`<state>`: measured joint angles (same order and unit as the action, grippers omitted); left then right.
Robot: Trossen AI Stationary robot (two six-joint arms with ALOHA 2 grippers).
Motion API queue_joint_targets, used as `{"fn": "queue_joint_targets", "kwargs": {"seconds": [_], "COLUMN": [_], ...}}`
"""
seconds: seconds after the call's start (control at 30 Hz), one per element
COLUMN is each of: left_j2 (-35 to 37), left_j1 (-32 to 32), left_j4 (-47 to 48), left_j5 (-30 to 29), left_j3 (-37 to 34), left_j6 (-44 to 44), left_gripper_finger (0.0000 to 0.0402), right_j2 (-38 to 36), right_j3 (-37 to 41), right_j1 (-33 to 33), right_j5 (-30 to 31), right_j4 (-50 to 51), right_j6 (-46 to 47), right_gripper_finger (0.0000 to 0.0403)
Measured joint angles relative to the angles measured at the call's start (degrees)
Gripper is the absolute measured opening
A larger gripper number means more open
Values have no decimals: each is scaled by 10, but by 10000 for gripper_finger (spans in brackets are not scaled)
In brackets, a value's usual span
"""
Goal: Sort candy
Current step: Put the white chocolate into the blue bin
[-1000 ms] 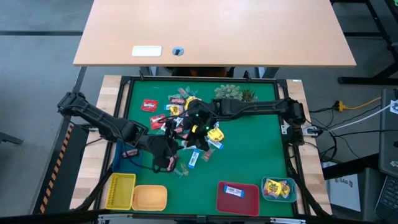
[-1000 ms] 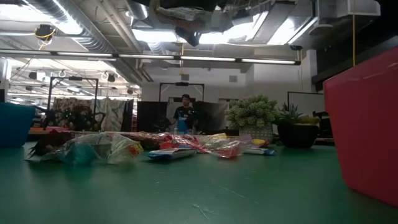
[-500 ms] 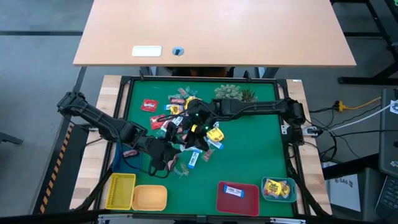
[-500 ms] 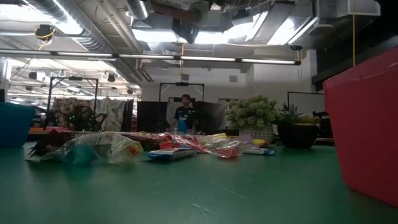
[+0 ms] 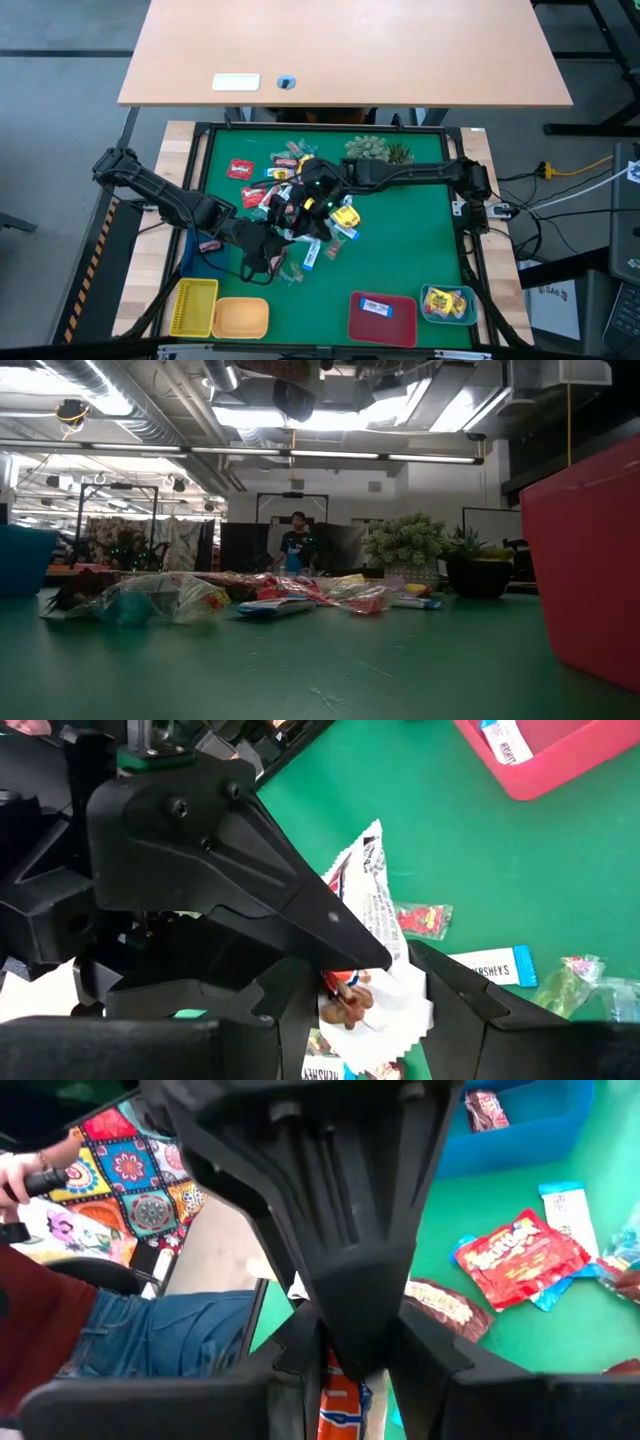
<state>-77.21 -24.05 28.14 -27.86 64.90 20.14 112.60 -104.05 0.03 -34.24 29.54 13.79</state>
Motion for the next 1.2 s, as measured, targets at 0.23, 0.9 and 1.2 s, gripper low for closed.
{"fn": "queue_joint_targets", "kwargs": {"seconds": [0.23,0.9,1.2], "left_j2": [0,0,0], "left_j1": [0,0,0], "left_j4": [1,3,0], "left_j5": [-13,-16,-14], "left_j3": [0,0,0], "left_j6": [0,-1,-8], "left_gripper_finger": [139,80,80], "right_j2": [0,0,0], "right_j3": [0,-1,-5], "right_j1": [0,0,-5], "right_j5": [1,28,20], "right_j4": [-4,5,22], "right_j6": [10,8,10], "right_gripper_finger": [92,96,177]}}
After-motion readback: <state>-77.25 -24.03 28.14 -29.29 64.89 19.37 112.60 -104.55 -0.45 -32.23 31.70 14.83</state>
